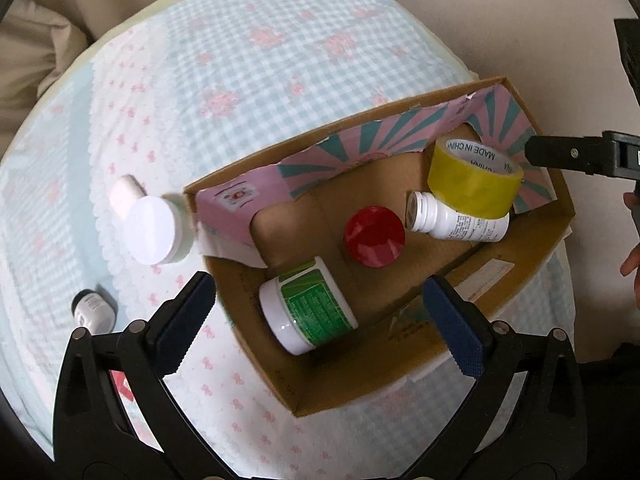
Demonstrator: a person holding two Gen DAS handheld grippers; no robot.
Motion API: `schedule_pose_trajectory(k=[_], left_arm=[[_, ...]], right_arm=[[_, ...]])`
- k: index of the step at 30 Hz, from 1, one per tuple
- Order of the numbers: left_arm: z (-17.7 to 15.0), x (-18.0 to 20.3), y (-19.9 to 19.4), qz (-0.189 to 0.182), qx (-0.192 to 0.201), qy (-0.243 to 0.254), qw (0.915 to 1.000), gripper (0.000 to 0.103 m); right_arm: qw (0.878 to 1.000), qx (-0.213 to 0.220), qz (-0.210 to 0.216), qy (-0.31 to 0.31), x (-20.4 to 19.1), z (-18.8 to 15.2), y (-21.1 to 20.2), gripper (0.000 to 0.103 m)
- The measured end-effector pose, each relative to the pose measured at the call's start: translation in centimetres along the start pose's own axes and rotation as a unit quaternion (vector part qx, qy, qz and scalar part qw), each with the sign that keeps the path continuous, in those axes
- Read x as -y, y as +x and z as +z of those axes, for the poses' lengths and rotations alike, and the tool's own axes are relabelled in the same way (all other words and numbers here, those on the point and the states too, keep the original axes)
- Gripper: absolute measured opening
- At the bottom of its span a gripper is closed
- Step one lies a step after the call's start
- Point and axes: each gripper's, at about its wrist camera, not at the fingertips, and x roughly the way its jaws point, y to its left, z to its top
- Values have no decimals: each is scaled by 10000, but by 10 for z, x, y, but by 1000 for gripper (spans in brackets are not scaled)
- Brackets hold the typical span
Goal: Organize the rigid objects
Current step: 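Carry the green jar and yellow tape into the box and release both, then move both tools back toward the red box and white lid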
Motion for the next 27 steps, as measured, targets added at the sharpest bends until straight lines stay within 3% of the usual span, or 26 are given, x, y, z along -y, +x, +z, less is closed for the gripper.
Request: schedule_pose_trajectory(k=[17, 27], left_arm=[[-61, -38, -97, 206, 744, -565, 9954, 103], [-121, -99, -145, 784, 965, -1625, 9788, 103]], right_arm=[[9944, 884, -127, -557, -55, -52, -86, 103], [9750, 1345, 174, -1761, -137, -74, -123, 103]])
